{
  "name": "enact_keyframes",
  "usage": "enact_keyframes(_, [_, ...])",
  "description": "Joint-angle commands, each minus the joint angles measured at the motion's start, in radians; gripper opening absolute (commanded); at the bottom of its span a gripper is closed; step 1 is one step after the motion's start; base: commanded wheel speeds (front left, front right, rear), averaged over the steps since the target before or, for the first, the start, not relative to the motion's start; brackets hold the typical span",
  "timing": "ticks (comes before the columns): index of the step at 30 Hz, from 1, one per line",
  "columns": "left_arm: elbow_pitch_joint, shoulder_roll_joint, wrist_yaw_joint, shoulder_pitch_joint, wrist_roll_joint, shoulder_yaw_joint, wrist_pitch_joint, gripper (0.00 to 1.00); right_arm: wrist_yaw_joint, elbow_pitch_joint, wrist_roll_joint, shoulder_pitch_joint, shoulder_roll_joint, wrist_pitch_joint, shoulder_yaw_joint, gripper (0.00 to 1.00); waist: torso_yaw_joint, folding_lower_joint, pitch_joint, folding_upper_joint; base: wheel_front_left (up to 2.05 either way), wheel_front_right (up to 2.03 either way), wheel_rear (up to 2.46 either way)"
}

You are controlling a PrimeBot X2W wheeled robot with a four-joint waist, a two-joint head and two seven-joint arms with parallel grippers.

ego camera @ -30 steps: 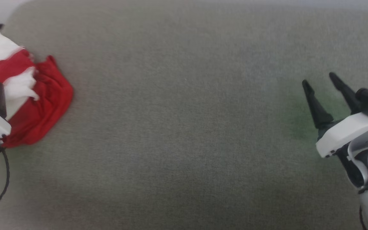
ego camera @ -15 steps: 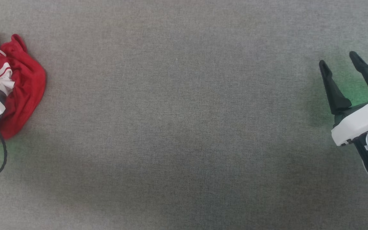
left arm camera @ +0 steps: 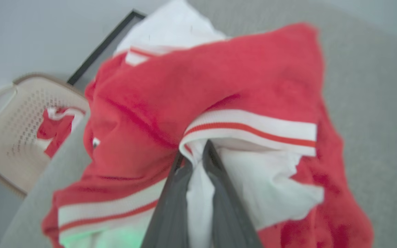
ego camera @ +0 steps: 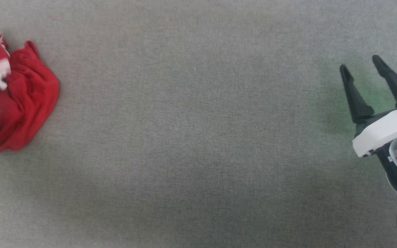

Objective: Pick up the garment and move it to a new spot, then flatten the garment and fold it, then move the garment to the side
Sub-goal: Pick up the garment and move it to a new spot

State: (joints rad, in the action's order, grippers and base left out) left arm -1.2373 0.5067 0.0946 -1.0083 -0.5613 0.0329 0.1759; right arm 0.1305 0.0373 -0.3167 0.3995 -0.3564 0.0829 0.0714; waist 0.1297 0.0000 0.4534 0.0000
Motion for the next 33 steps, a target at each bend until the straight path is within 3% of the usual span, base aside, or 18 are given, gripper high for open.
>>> enact_keyframes(1, [0.013,0.019,0.008,-0.026,0.004,-0.004,-0.022,0.0,0.0,0.005,0.002,0.009,0.004,-0.008,0.007,1.0,0.003,0.0,-0.02,0.0,0.0,0.0,0.0])
enact_keyframes(13, [0.14,0.079,0.033,-0.137,0.074,-0.108,-0.113,0.0,0.0,0.078,-0.005,-0.026,0.048,-0.06,0.012,1.0,0.027,0.0,-0.153,0.0,0.0,0.0,0.0])
enact_keyframes(26, [0.4,0.114,0.035,-0.138,0.067,-0.19,0.033,0.0,0.0,0.141,-0.027,-0.051,0.085,-0.115,0.002,1.0,0.01,0.0,-0.269,0.0,0.0,0.0,0.0])
enact_keyframes(33, [0.646,0.119,0.016,-0.07,0.037,-0.204,0.157,0.0,0.0,0.16,-0.034,-0.062,0.093,-0.14,-0.018,1.0,-0.033,0.0,-0.301,0.0,0.0,0.0,0.0])
